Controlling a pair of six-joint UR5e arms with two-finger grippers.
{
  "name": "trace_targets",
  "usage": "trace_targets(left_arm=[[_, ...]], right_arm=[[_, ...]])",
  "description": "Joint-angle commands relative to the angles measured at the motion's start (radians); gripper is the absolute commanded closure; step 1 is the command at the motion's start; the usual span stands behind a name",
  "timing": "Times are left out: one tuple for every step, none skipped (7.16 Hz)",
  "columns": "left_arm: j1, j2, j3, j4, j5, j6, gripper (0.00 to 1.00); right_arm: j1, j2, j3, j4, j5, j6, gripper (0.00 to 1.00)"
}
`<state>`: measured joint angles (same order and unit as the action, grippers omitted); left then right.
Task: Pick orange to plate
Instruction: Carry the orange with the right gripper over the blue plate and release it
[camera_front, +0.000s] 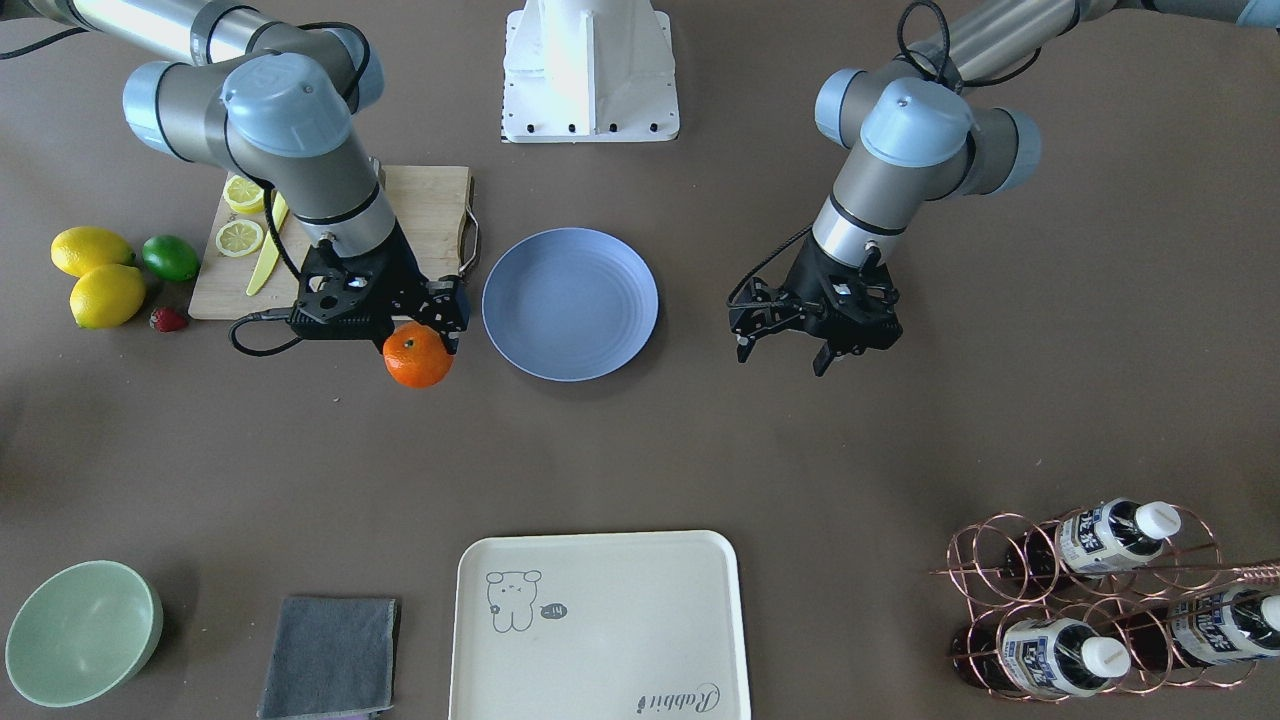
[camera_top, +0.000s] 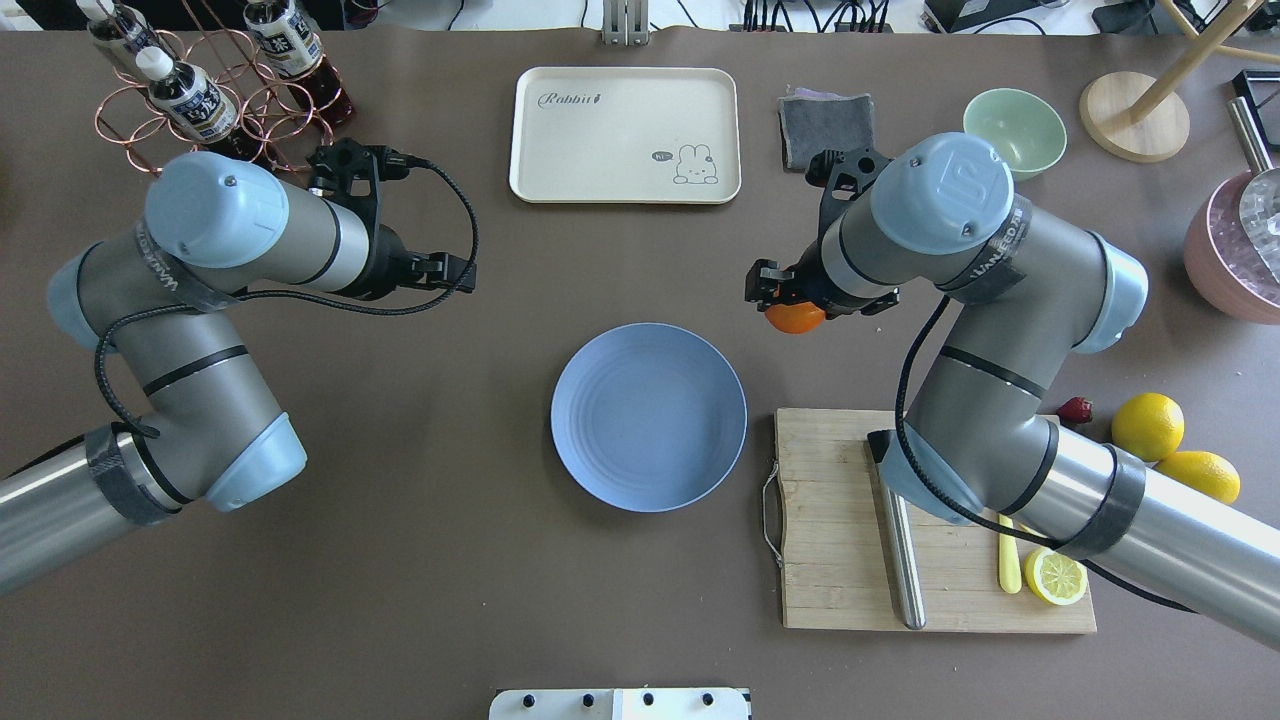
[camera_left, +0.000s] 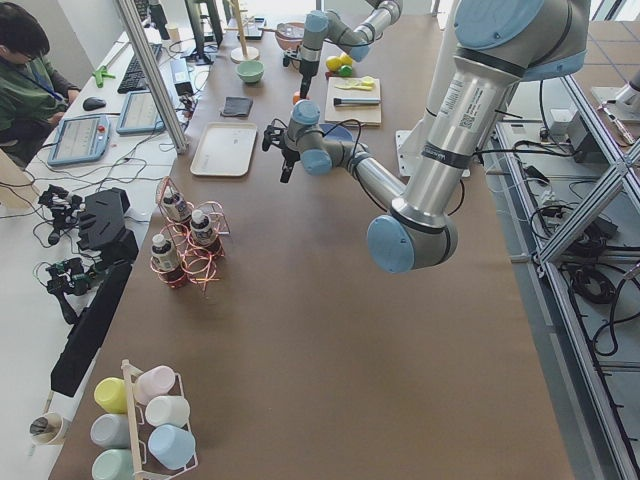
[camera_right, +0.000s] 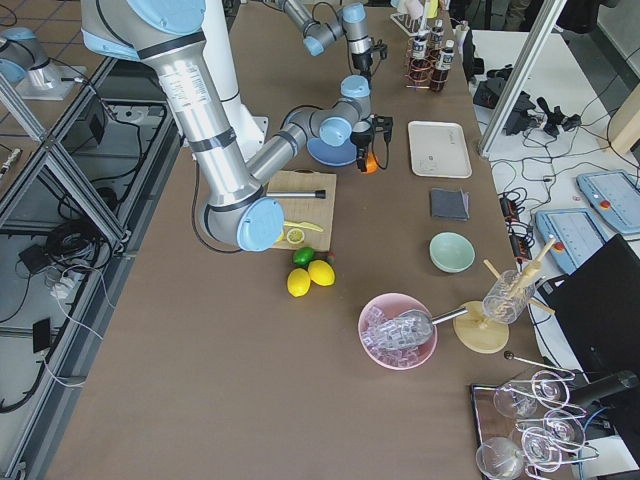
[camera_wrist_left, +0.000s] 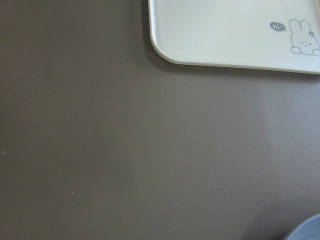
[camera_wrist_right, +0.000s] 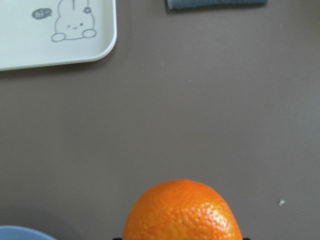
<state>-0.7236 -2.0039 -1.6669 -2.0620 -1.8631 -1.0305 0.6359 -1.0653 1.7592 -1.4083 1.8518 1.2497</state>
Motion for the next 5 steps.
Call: trace_targets(left_arm=[[-0.057,0.036,-0.022,-0.033,0.021,0.07,0.02],[-0.06,0.062,-0.013,-0.088,0.1,0.07,0.02],[-0.06,0.092,-0.007,-0.124,0.149,0.072,0.02],[-0.066,0.097,0.002,-0.124,0.144,0.079,0.02],[-0.086,0.099,0.006,-0.112,0.137,0.107,0.02]], right_arm=[[-0.117,0.057,-0.009,-0.006,-0.11,0.086,1.0],[-0.157,0.076,-0.015,-0.017,-0.153,0.092,1.0],[-0.186,0.099,-0.02,-0.044,-0.172,0.096,1.0],[-0.212,0.137,-0.058,-0.046,-0.195,0.103,1.0],[-0.226,0.177,-0.11,-0.044,-0.201,0.109,1.0]])
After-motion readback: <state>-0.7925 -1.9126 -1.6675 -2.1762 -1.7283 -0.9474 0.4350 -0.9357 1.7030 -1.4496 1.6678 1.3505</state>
